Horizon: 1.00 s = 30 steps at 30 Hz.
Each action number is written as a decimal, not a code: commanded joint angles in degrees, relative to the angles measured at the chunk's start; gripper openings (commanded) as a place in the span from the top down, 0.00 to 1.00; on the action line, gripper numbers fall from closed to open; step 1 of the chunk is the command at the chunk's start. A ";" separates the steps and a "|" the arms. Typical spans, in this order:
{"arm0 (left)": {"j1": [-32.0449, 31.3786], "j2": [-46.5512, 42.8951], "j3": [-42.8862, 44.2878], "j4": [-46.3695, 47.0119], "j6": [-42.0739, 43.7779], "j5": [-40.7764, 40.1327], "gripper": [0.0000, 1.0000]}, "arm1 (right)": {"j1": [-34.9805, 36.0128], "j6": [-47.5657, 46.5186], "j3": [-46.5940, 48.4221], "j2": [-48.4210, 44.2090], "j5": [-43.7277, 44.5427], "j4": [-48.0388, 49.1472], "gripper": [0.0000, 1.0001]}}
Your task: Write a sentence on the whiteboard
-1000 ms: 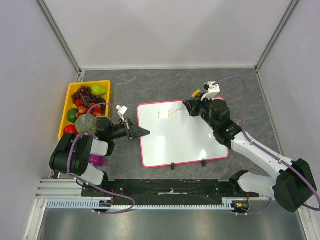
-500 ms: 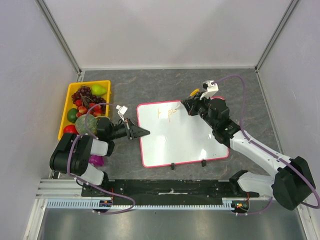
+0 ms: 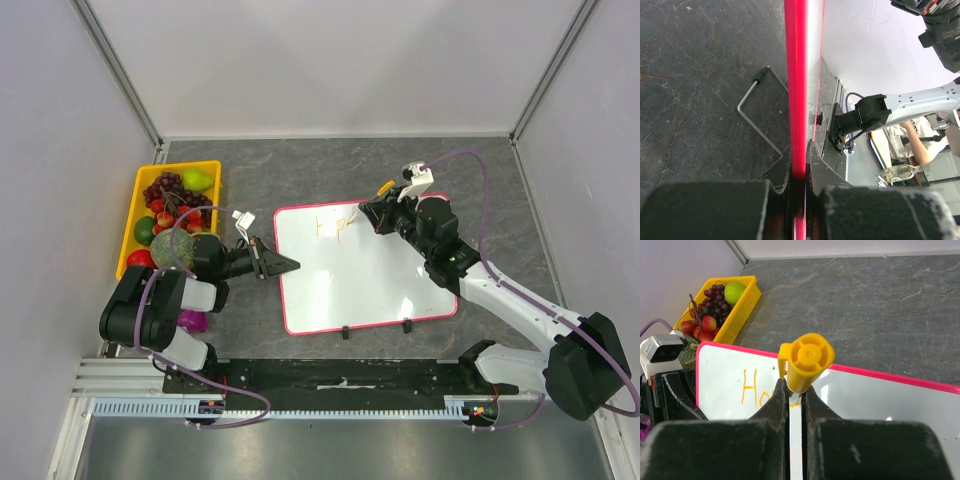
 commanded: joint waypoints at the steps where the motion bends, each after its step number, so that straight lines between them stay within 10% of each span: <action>1: -0.17 0.69 -0.01 -1.64 8.52 -3.46 0.98 | -0.39 -1.92 -1.91 -0.57 -0.32 -2.53 1.00; 30: -0.17 0.52 -0.10 -1.73 8.61 -3.55 0.98 | -0.91 -0.78 -1.65 -3.30 4.08 -5.35 1.00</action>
